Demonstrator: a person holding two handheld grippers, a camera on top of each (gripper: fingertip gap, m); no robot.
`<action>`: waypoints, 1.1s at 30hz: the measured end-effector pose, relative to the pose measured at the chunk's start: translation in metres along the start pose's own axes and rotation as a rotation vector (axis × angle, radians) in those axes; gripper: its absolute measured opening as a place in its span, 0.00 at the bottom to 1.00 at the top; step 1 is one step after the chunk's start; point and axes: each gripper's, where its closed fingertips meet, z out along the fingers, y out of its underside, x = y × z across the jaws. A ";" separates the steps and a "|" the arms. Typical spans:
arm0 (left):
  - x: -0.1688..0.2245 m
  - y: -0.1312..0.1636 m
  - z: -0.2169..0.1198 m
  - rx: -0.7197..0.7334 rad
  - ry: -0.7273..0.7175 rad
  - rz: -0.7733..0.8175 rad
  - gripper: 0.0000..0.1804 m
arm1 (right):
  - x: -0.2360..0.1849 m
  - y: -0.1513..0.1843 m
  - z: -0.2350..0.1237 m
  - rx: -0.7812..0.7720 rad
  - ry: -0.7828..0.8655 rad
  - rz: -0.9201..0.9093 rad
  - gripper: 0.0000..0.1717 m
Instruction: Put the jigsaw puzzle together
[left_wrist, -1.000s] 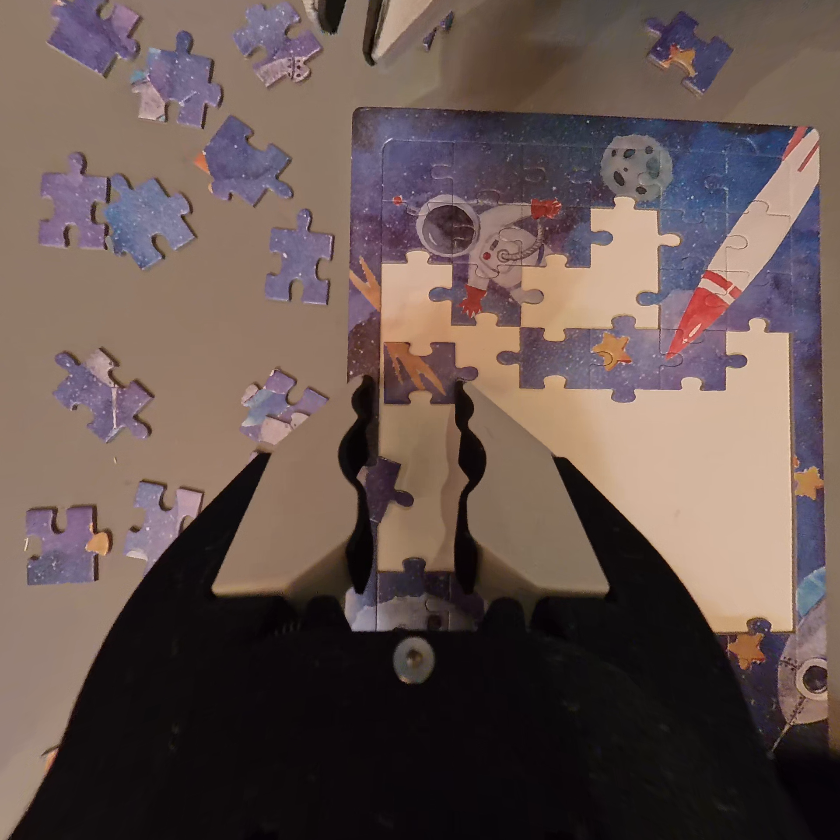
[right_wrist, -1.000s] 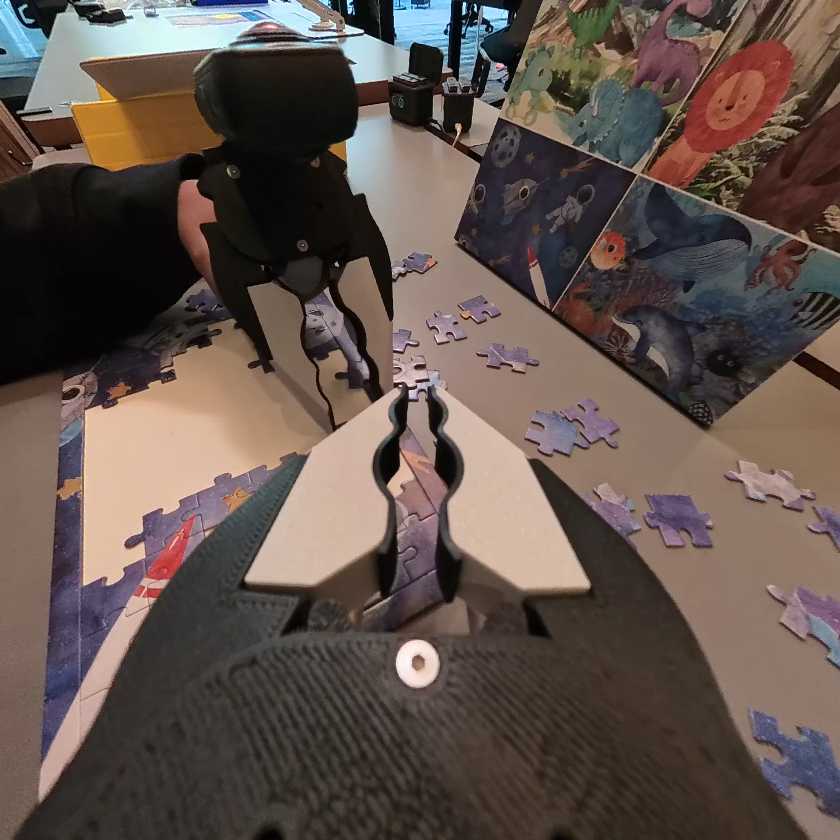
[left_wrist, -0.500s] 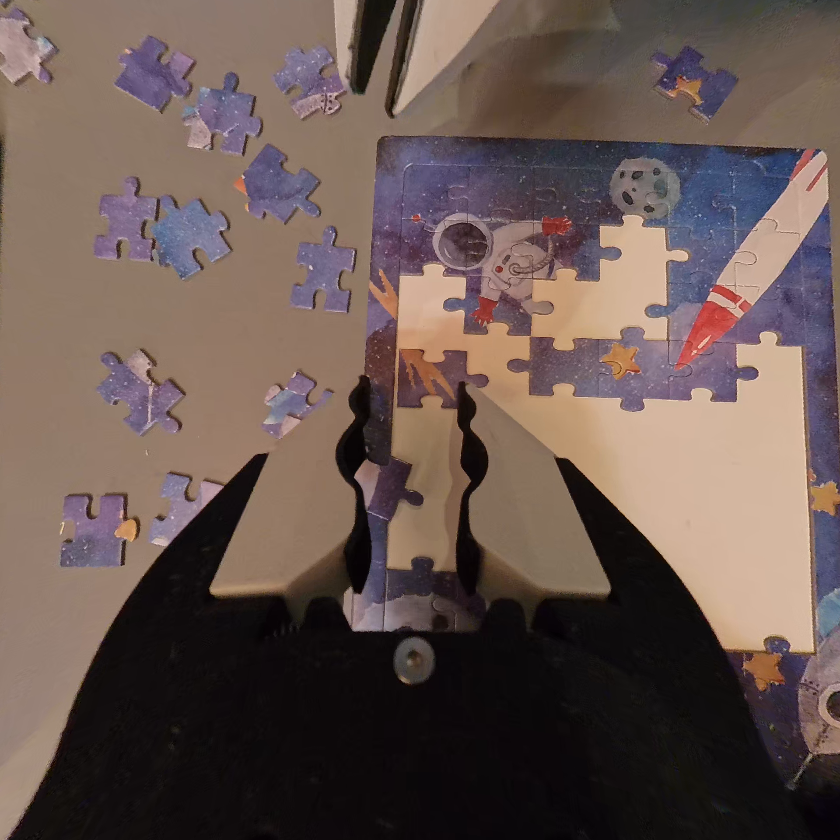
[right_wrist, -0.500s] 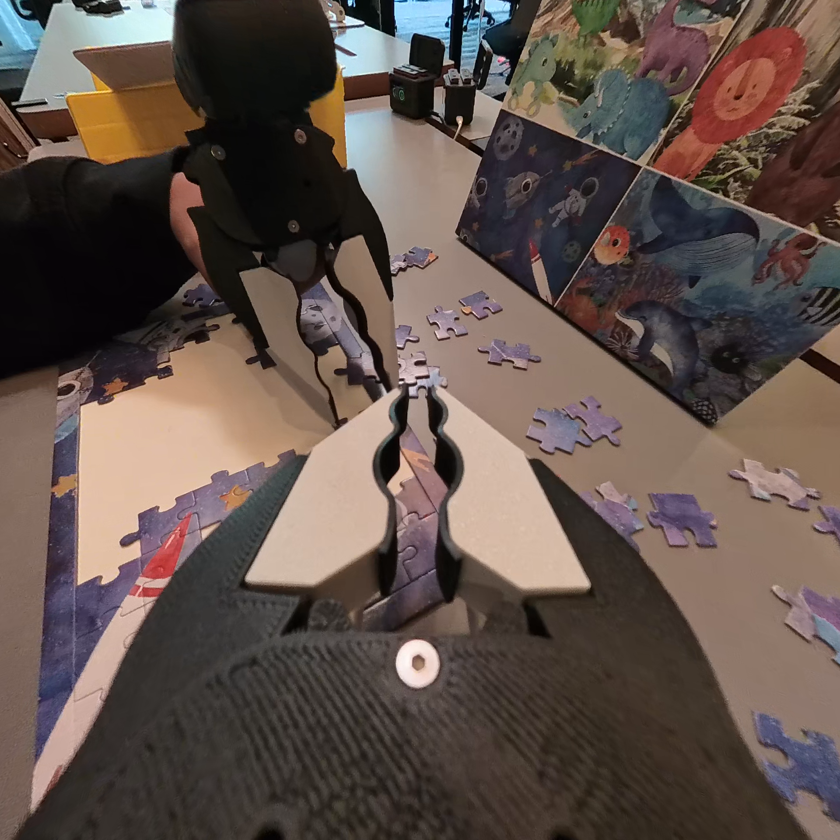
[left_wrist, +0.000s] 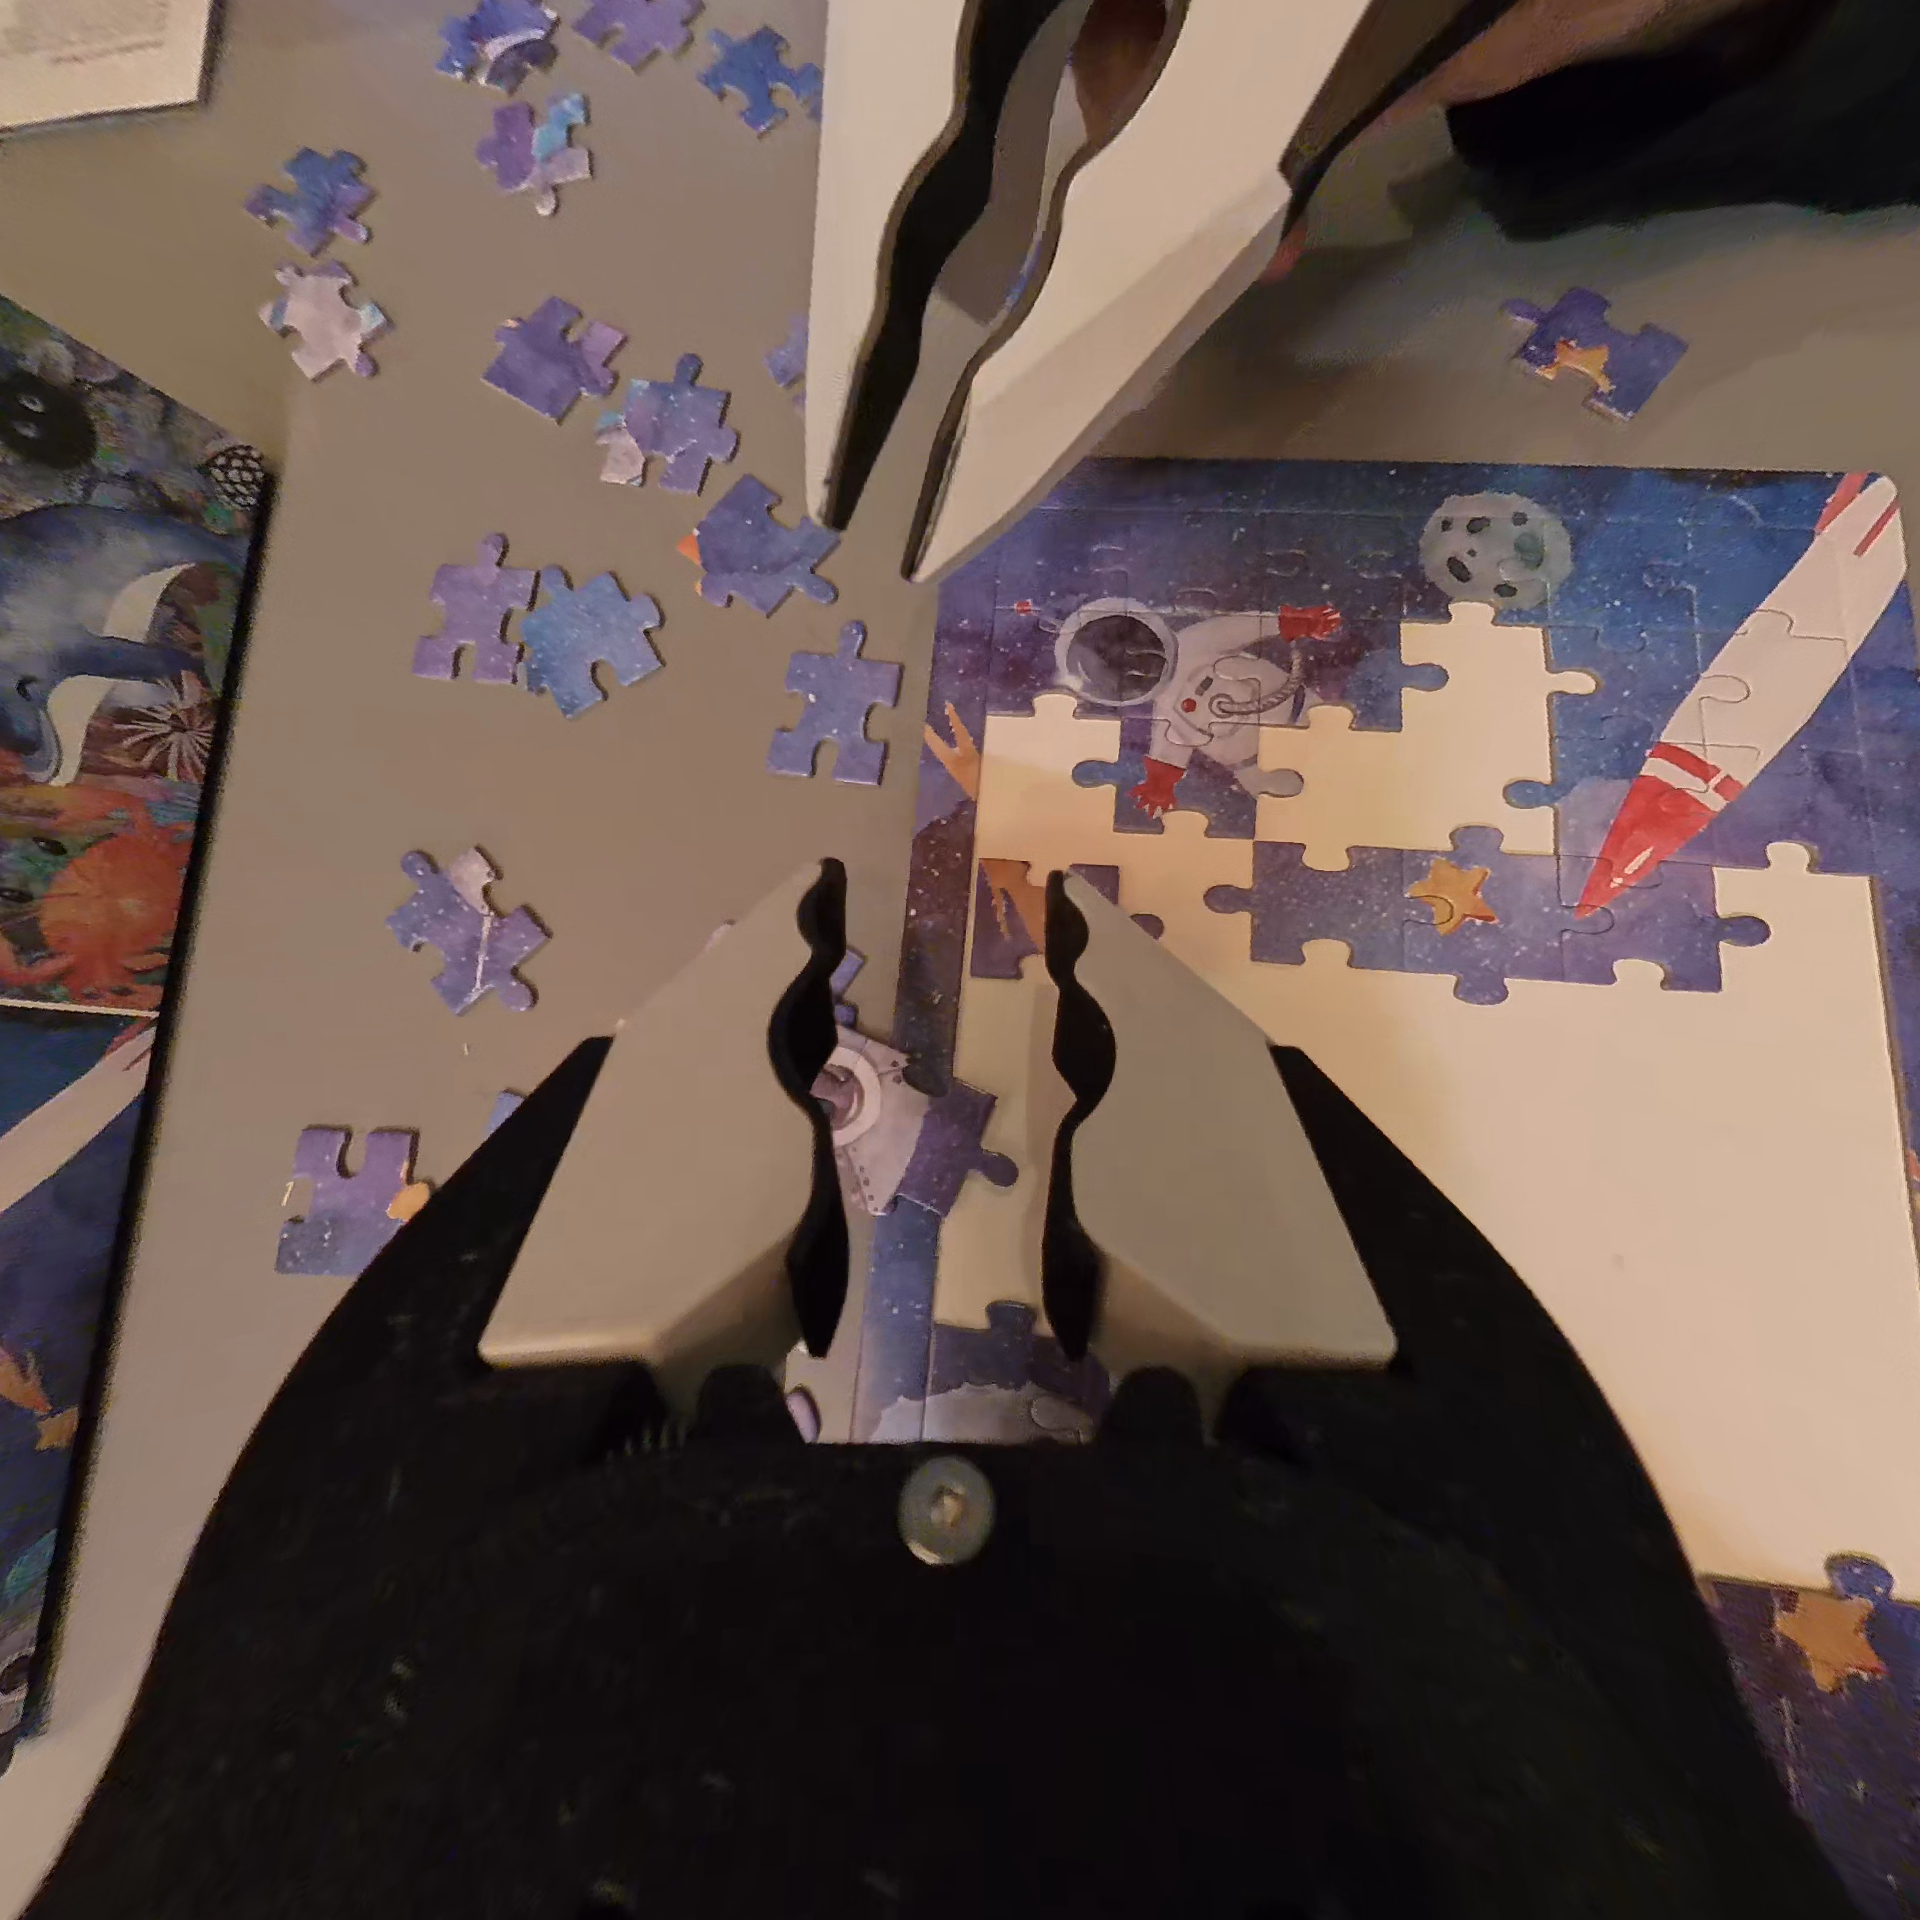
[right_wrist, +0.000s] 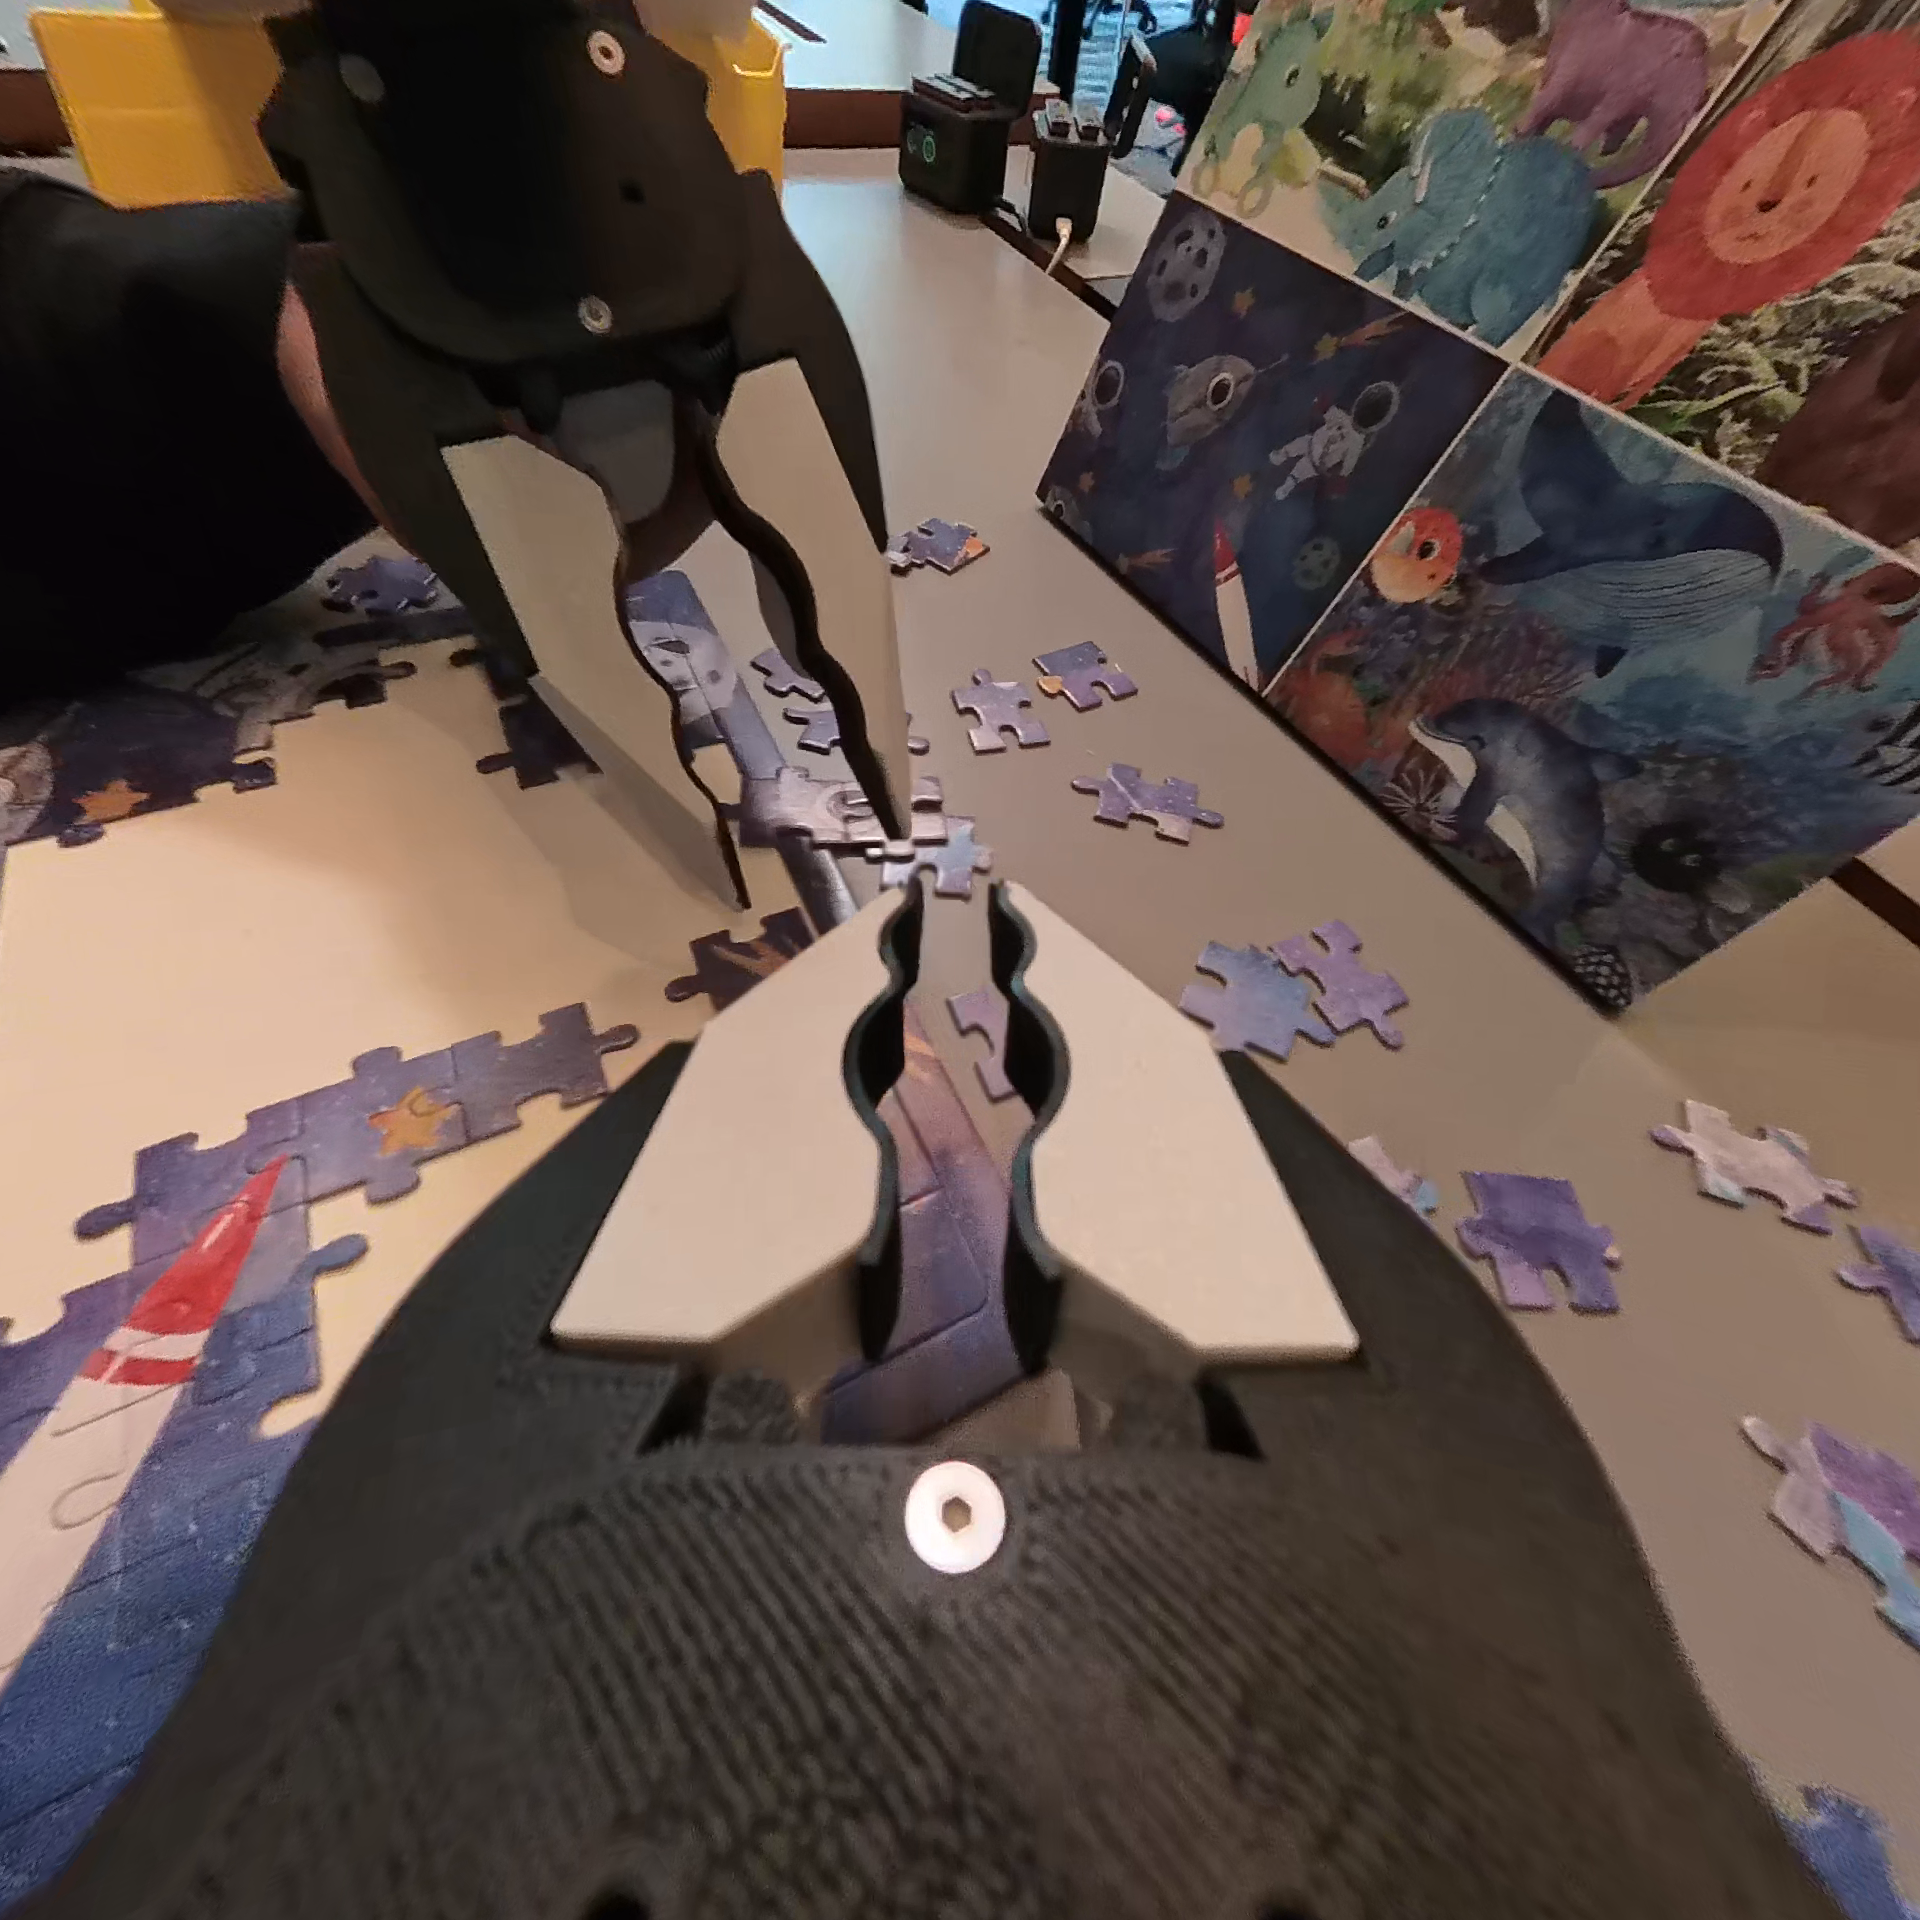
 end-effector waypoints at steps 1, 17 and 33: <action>-0.001 0.000 0.000 0.004 -0.007 -0.001 0.20 | 0.001 -0.001 0.001 0.008 -0.003 0.004 0.07; -0.004 0.013 -0.010 0.014 -0.040 -0.018 0.19 | -0.005 0.000 -0.004 0.055 -0.031 0.039 0.07; 0.007 0.016 0.001 0.008 -0.007 -0.006 0.19 | -0.012 0.001 -0.001 0.054 -0.059 0.046 0.07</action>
